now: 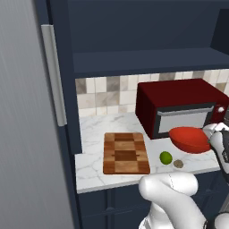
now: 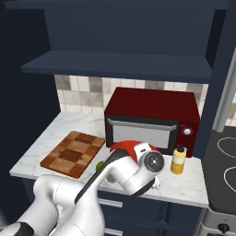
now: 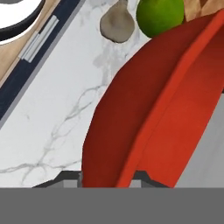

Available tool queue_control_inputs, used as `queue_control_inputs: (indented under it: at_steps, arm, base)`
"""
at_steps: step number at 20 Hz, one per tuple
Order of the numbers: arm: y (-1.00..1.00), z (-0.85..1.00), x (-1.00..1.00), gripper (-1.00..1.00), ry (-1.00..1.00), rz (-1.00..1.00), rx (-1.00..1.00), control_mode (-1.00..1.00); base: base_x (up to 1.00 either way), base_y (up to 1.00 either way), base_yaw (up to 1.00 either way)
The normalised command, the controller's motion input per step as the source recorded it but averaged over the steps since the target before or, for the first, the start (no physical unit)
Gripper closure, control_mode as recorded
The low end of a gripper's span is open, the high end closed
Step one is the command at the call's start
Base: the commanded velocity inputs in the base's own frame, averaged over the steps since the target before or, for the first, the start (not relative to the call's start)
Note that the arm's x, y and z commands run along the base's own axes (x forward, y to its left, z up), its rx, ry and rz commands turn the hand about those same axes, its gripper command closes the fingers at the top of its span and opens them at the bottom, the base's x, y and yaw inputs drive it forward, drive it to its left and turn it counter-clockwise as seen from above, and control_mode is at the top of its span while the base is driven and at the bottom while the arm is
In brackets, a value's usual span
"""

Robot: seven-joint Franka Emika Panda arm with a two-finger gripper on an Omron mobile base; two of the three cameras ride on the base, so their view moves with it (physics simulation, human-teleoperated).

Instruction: Open the cabinet. Place the bowl and condiment on the counter. Then place the lime and garlic on the cutting board.

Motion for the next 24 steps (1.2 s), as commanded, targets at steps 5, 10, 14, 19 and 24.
queue_control_inputs:
  at_steps: [5, 10, 14, 19, 24]
  arm:
    - [-0.20, -0.09, 0.20, 1.00, 0.00, 0.00, 0.00, -1.00]
    - [-0.06, -0.20, 0.10, 1.00, 0.00, 0.00, 0.00, -1.00]
    - [0.00, -0.21, 0.00, 1.00, 0.00, -0.01, 0.00, -1.00]
    - [0.01, -0.24, 0.00, 1.00, 0.00, -0.04, -0.01, -1.00]
    - [0.00, -0.24, 0.01, 1.00, 0.00, -0.04, -0.01, -1.00]
  base:
    - [0.00, 0.00, 0.00]
    - [0.00, 0.00, 0.00]
    - [0.00, 0.00, 0.00]
    - [0.00, 0.00, 0.00]
    - [0.00, 0.00, 0.00]
